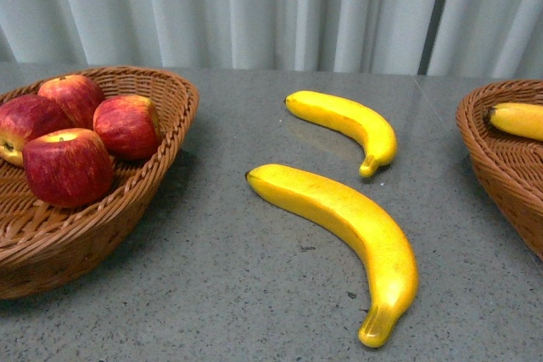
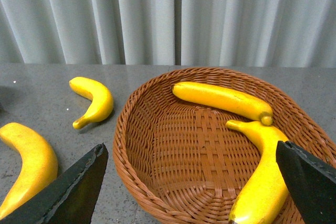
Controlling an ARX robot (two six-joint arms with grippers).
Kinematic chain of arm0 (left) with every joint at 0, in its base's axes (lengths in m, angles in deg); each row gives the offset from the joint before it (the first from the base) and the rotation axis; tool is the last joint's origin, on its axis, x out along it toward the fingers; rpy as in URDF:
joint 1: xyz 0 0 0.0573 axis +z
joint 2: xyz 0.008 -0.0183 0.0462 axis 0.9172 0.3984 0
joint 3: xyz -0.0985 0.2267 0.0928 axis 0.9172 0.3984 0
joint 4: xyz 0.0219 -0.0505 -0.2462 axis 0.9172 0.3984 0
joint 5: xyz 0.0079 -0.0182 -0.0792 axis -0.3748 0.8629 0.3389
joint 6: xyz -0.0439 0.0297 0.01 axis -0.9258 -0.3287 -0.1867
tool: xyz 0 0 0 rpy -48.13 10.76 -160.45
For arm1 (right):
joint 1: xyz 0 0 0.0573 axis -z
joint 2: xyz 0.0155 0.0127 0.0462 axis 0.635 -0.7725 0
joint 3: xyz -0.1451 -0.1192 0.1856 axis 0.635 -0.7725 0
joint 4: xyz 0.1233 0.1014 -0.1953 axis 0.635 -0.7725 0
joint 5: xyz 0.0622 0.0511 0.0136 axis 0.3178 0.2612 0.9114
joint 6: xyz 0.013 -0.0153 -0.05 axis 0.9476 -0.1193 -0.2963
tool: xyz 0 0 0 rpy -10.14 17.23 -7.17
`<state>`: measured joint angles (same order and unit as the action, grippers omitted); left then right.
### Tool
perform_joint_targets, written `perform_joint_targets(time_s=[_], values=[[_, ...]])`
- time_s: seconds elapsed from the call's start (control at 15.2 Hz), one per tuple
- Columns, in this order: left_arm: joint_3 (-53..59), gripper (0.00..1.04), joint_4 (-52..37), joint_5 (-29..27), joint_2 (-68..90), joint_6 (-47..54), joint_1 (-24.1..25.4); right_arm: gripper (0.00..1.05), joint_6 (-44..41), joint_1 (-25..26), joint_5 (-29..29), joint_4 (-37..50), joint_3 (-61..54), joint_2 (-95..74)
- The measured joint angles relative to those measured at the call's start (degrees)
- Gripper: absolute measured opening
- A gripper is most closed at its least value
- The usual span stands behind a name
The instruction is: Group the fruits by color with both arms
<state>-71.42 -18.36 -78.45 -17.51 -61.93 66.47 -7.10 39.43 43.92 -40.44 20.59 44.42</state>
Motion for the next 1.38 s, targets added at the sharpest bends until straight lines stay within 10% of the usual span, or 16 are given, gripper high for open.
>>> perform_joint_targets(time_s=[0.33, 0.99, 1.12, 1.38], values=[[0.00, 0.02, -0.11, -0.11, -2.45, 0.00, 0.00, 0.98, 0.02, 0.00, 0.02, 0.00, 0.00, 0.00], [0.00, 0.93, -0.11, -0.13, -2.45, -0.11, 0.00, 0.98, 0.02, 0.00, 0.00, 0.00, 0.00, 0.00], [0.00, 0.97, -0.11, -0.11, -2.45, -0.09, 0.00, 0.98, 0.02, 0.00, 0.04, -0.02, 0.00, -0.02], [0.00, 0.98, -0.09, -0.07, -2.45, -0.09, 0.00, 0.98, 6.29, 0.35, 19.41, 18.95, 6.91, -25.27]])
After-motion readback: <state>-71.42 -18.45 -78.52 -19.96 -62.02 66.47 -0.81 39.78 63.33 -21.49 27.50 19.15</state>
